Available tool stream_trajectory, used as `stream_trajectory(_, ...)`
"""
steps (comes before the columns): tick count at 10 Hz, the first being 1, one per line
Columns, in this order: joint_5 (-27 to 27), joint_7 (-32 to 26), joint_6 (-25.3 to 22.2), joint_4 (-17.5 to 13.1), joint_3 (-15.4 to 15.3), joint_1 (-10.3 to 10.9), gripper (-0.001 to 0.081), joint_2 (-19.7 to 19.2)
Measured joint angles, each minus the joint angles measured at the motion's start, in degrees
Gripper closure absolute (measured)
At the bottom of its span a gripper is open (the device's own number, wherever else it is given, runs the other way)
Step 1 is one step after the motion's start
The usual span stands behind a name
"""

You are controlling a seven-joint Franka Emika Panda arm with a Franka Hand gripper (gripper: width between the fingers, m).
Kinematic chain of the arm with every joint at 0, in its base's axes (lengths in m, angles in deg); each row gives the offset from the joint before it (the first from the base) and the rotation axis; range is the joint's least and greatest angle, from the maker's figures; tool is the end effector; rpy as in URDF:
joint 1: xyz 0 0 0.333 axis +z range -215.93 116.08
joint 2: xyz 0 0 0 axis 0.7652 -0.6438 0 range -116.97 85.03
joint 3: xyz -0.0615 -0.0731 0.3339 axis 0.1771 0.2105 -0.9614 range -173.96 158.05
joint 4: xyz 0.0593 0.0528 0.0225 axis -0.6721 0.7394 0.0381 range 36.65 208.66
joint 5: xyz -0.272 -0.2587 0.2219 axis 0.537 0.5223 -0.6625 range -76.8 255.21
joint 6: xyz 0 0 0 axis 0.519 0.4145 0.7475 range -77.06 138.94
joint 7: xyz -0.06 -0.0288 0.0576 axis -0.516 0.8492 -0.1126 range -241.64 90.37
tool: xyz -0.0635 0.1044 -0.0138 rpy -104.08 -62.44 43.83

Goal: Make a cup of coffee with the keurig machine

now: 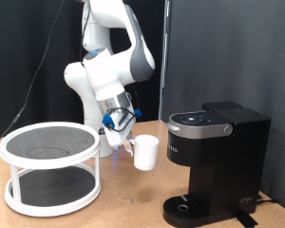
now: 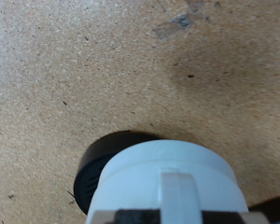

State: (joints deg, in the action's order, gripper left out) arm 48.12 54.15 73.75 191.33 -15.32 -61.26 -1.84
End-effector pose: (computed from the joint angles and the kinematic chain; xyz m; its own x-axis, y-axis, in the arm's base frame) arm 0.4049 -0.0410 0.2721 -0.9521 -0.1548 -0.2638 -0.2202 0.9455 0.2400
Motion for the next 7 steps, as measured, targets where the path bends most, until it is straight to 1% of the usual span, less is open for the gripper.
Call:
stream_trajectory(1,-2.38,-1.70,2.65,-0.02,-0.25,0.83,0.0805,-2.02)
stream_trajectory(2,-5.75,-4.65,5.14,-0.06,-0.30,1.82,0.0805,-4.04)
stream_trajectory(4,-15.82,-13.75,9.73,-0.53,-0.38,3.91,0.0805,-7.73)
stream_trajectory(5,-20.28,-17.78,11.09,-1.11,-0.58,4.57,0.0805,-9.34)
stream_trajectory(7,-26.86,-23.02,12.09,-2.93,-1.39,5.15,0.0805,-12.22)
